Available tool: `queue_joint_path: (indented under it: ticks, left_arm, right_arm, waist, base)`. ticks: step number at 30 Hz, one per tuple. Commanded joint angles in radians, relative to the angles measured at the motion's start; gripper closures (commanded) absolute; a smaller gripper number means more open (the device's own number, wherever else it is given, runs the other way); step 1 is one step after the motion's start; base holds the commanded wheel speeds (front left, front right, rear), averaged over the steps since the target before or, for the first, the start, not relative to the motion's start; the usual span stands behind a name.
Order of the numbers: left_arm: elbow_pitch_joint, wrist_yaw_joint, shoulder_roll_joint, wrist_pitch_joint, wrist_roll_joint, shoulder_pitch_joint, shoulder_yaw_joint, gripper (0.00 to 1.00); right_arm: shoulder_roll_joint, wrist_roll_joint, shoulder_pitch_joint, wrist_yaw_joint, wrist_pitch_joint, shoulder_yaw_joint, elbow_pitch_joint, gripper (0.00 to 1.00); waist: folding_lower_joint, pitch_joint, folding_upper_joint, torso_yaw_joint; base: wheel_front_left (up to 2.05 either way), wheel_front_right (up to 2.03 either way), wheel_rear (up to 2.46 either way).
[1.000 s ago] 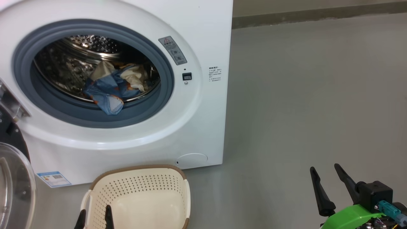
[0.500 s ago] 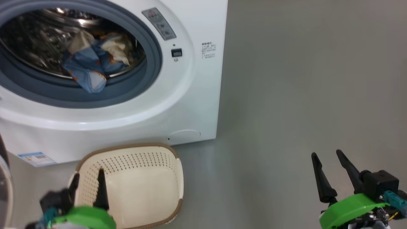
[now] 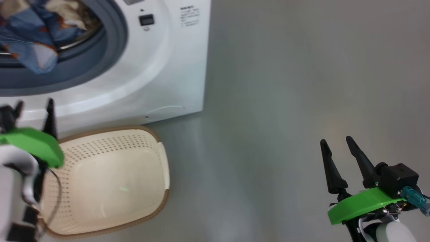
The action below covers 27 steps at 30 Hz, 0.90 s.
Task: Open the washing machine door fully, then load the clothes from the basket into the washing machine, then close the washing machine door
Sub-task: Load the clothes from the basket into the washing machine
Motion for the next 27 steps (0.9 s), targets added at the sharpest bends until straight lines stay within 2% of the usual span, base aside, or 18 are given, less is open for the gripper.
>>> queue_joint_path:
  ticks: [1,8,16,27]
  left_arm:
    - [-0.008,-0.001,0.066,0.015,0.021,-0.056,0.03,0.0]
    - [0.036,-0.007,0.178,0.121,0.063,-0.207,0.016,0.0]
    - [0.061,-0.02,0.257,0.208,0.097,-0.309,-0.008,0.0]
    - [0.066,-0.023,0.336,0.33,0.122,-0.407,-0.028,0.0]
  right_arm:
    - [-0.011,0.016,-0.029,0.004,-0.019,0.031,-0.011,0.0]
    - [-0.011,0.064,-0.077,0.004,-0.081,0.081,0.056,0.0]
    - [-0.011,0.108,-0.119,0.004,-0.133,0.122,0.121,0.0]
    - [-0.011,0.139,-0.166,0.004,-0.177,0.153,0.184,0.0]
  waist:
    - [-0.0002,0.079,0.0,-0.079]
    - [-0.0002,0.158,0.0,-0.136]
    - [-0.0002,0.219,0.0,-0.167]
    - [-0.0002,0.266,0.0,-0.174]
  base:
    - [0.0,0.0,0.0]
    - [0.0,0.0,0.0]
    - [0.0,0.0,0.0]
    - [0.0,0.0,0.0]
